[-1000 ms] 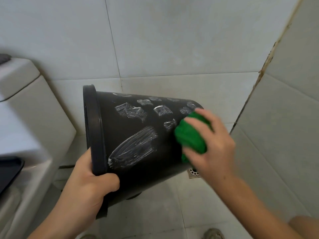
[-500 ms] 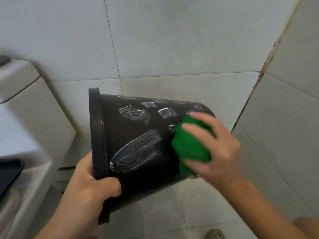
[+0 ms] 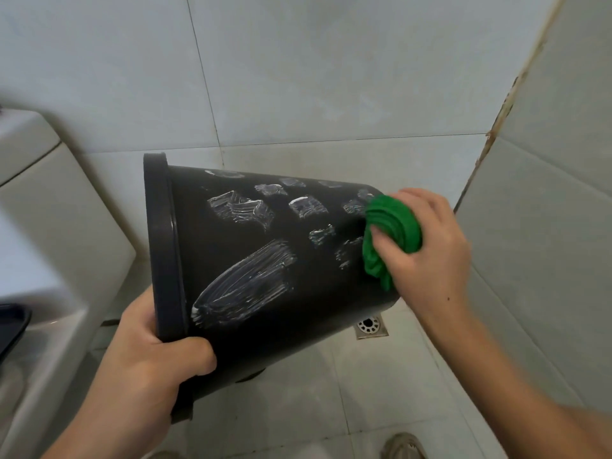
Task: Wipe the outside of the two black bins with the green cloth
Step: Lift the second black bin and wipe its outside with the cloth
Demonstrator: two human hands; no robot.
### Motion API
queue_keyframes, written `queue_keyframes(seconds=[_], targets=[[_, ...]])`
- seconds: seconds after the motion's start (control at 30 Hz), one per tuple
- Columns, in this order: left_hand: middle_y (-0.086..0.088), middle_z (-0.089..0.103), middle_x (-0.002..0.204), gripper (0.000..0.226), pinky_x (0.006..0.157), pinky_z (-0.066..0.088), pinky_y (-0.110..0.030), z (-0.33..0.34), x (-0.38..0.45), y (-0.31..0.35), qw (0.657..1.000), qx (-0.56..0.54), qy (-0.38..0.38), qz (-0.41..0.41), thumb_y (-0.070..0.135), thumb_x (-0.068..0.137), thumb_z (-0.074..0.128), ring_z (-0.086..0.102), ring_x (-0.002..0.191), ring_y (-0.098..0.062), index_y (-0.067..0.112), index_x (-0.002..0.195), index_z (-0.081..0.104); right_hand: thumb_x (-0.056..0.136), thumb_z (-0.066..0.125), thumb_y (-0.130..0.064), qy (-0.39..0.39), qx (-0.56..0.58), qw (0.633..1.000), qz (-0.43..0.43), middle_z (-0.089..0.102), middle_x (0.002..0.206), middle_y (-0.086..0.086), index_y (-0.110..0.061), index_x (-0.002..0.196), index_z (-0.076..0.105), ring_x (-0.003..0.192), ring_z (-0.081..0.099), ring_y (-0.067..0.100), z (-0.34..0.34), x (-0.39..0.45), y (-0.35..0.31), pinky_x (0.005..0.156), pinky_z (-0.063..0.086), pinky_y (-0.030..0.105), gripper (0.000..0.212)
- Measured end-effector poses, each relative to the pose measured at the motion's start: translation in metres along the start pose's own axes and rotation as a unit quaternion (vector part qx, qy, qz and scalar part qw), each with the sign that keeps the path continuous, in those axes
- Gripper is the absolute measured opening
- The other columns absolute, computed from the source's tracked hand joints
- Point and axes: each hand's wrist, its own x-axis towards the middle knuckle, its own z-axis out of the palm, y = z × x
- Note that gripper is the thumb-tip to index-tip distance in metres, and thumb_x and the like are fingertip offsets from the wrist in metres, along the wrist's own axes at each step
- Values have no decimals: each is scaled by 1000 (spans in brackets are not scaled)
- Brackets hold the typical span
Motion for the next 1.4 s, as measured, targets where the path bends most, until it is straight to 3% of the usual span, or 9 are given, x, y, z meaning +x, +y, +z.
queue_keyframes(seconds=[0.13, 0.23, 0.4, 0.5, 0.67, 0.83, 1.03, 1.23, 1.4], targets=[[-22, 49, 69, 47, 63, 41, -45, 2, 1, 0, 1000, -4, 3, -5, 13, 21, 60, 45, 66, -34, 10, 69, 64, 68, 60, -40, -23, -19, 998, -59, 61, 125, 4, -20, 113, 70, 107, 62, 22, 8, -20, -24, 85, 51, 33, 50], [-19, 50, 63, 40, 36, 32, -37, -1, 0, 3, 1000, 2, 17, -8, -6, 33, 52, 46, 58, -30, 13, 65, 66, 67, 67, -36, -70, -5, 980, -188, 62, 126, 11, -18, 115, 69, 110, 62, 26, 3, -34, -27, 90, 49, 30, 51], [-13, 53, 53, 55, 32, 5, -33, -1, -5, 12, 999, -4, 30, -34, -34, 59, 41, 45, 42, -24, 14, 60, 66, 73, 54, -47, 0, 9, 997, 80, 61, 119, -4, -23, 112, 69, 99, 56, 7, 1, 0, 7, 85, 50, 38, 48], [-13, 47, 44, 52, 35, 16, -17, 1, -7, 13, 999, -9, 3, -39, -40, 63, 28, 40, 29, -15, -3, 77, 62, 70, 57, -39, 2, -19, 1000, -1, 60, 126, 4, -20, 114, 69, 107, 61, 22, 5, -14, -11, 88, 48, 32, 50], [-10, 44, 39, 42, 30, 37, -22, 5, -5, 13, 999, -5, 3, -37, -34, 55, 35, 38, 25, -12, -7, 76, 60, 76, 67, -31, -21, -13, 971, -238, 62, 126, 15, -22, 117, 60, 110, 62, 29, 8, -33, -33, 91, 49, 30, 43], [-20, 47, 56, 52, 50, 40, -37, 0, -4, 2, 1000, -2, 17, -9, 11, 20, 61, 43, 47, -26, 0, 71, 63, 75, 60, -36, -3, -20, 1000, -22, 63, 122, 4, -18, 114, 69, 102, 63, 22, 3, 2, -3, 79, 54, 40, 44], [-18, 39, 51, 46, 34, 16, -32, 4, -3, 3, 1000, 15, 1, 11, 20, 22, 59, 30, 46, -24, 10, 66, 66, 70, 71, -30, -64, 24, 970, -235, 61, 127, 13, -17, 117, 66, 111, 62, 29, 7, -31, -44, 91, 51, 36, 49], [-46, 33, 67, 45, 33, 34, -58, -1, -7, 7, 998, 51, -5, 21, 21, 23, 61, 45, 66, -37, 20, 67, 69, 75, 57, -38, -2, 22, 1000, 20, 62, 123, 3, -17, 115, 69, 105, 56, 9, 0, -3, 7, 88, 37, 8, 46], [-39, 35, 59, 45, 29, 24, -43, 1, -5, 0, 998, 61, 6, 25, 24, 24, 59, 42, 59, -31, 18, 67, 69, 71, 66, -29, -34, 23, 992, -116, 60, 127, 12, -12, 116, 68, 112, 61, 27, 5, -36, -27, 95, 47, 29, 47]])
